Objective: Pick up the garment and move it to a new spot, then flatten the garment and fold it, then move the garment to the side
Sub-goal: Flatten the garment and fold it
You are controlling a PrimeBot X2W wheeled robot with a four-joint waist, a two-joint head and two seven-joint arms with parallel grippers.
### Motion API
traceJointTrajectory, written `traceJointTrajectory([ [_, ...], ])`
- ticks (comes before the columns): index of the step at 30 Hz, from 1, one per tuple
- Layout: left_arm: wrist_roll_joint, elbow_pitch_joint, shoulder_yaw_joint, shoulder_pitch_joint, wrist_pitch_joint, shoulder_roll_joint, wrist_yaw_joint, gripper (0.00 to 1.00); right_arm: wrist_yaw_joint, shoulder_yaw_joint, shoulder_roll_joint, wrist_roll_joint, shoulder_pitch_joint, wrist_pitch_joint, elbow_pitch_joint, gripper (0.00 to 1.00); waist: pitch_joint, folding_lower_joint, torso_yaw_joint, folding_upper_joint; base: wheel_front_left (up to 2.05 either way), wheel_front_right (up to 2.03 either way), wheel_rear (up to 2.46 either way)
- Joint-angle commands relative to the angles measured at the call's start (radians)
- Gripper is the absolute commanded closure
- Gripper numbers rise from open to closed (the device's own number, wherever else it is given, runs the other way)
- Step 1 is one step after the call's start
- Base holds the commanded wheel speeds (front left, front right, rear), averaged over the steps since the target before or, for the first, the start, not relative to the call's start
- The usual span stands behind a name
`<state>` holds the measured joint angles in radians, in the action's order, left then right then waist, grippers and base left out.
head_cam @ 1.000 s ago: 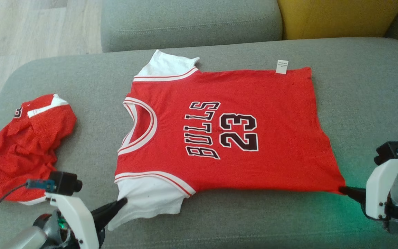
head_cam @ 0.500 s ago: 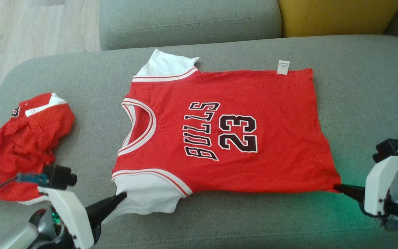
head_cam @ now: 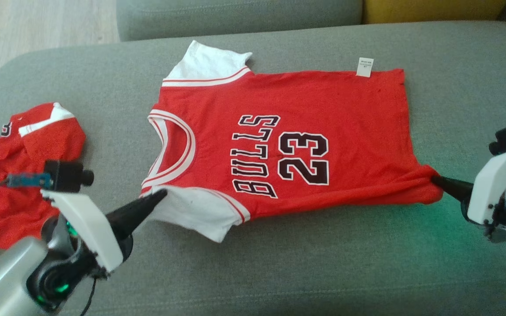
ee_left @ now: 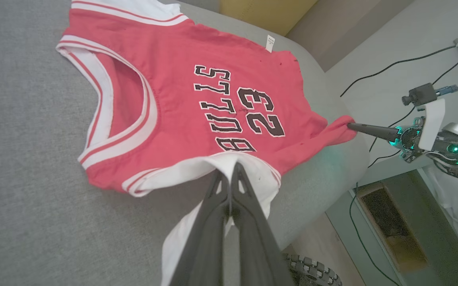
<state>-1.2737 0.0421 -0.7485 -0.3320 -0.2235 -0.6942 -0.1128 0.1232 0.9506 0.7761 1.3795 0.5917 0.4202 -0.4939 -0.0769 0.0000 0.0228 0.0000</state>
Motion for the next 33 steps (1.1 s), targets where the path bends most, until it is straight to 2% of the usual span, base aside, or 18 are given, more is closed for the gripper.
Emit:
traceJointTrajectory([
  [1, -0.014, -0.01, 0.064, -0.081, 0.002, -0.022, 0.0, 1.0, 0.008, -0.016, 0.012, -0.015, 0.028, -0.017, 0.0, 1.0, -0.013, 0.0, 0.001, 0.0, 0.0, 0.0, 0.0],
  [11, -0.033, 0.074, 0.069, -0.167, -0.019, 0.038, -0.004, 1.0, 0.008, -0.029, -0.046, -0.077, 0.09, -0.085, -0.062, 1.0, -0.077, 0.0, 0.013, 0.0, 0.0, 0.0, 0.0],
  [21, -0.035, 0.191, 0.089, -0.264, -0.019, 0.091, 0.013, 1.0, 0.008, -0.021, -0.095, -0.119, 0.151, -0.129, -0.113, 1.0, -0.147, 0.0, 0.03, 0.0, 0.0, 0.0, 0.0],
  [29, -0.069, 0.302, 0.126, -0.318, -0.012, 0.141, 0.073, 1.0, 0.008, 0.001, -0.115, -0.137, 0.184, -0.168, -0.136, 1.0, -0.18, 0.0, 0.038, 0.0, 0.0, 0.0, 0.0],
  [33, -0.088, 0.345, 0.133, -0.337, -0.017, 0.166, 0.071, 1.0, 0.008, 0.012, -0.124, -0.137, 0.195, -0.183, -0.146, 1.0, -0.191, 0.0, 0.041, 0.0, 0.0, 0.0, 0.0],
])
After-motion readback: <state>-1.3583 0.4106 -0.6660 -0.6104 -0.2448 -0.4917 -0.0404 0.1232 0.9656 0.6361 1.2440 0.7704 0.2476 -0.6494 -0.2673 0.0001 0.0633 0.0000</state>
